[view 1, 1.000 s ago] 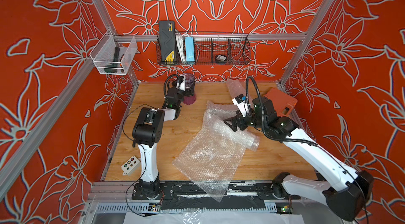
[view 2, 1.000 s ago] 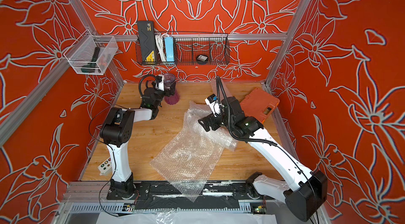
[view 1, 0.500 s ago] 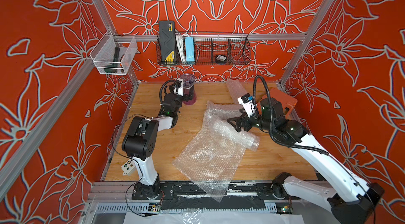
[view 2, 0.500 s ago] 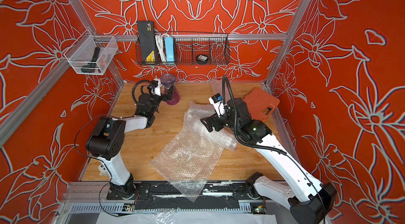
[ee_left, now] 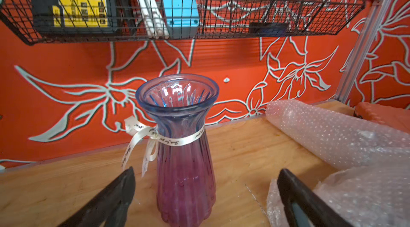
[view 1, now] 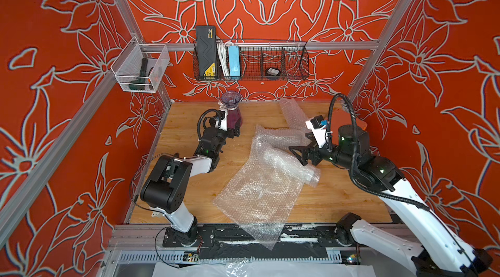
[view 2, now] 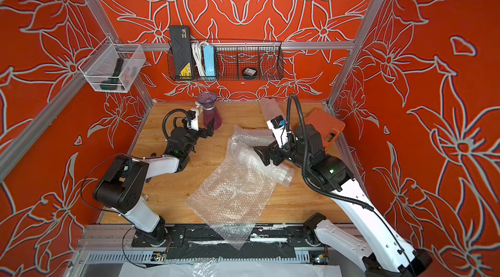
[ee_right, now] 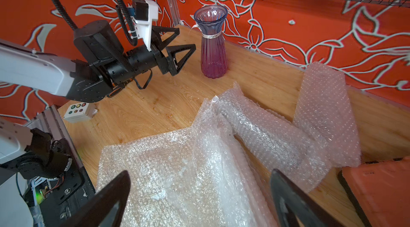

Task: Unwrap the vase from the bubble wrap
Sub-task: Pick up the bubble wrap from the center of the board.

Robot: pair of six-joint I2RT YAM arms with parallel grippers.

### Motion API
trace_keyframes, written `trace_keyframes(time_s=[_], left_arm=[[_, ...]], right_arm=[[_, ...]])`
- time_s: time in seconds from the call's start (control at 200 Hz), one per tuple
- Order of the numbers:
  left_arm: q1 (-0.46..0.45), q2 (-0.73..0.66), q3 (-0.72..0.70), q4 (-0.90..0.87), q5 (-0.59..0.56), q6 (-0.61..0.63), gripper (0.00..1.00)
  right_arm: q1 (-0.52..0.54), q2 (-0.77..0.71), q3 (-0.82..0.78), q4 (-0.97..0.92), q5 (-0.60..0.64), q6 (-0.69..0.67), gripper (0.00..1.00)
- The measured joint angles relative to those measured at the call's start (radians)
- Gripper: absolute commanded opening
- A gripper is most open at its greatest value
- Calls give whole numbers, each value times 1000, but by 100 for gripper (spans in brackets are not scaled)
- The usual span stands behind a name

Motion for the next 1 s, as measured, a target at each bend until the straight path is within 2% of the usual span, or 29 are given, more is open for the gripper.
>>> trace_keyframes(time_s=[0.205, 0.535, 0.801, 1.001], left_arm=[[-20, -180, -69, -108, -24, -39, 98], [-32, -433, -81, -434, -18, -141, 98], [-43, -644, -72, -888, 68, -381, 98], [-126, -842, -126, -1228, 128, -538, 98]], right_arm=[[0, -10, 0, -32, 6, 2, 98], [-4, -27, 0, -40, 40, 3, 98], [-4, -57, -47, -36, 74, -2, 98], [-14, -56, -148, -32, 91, -4, 98]])
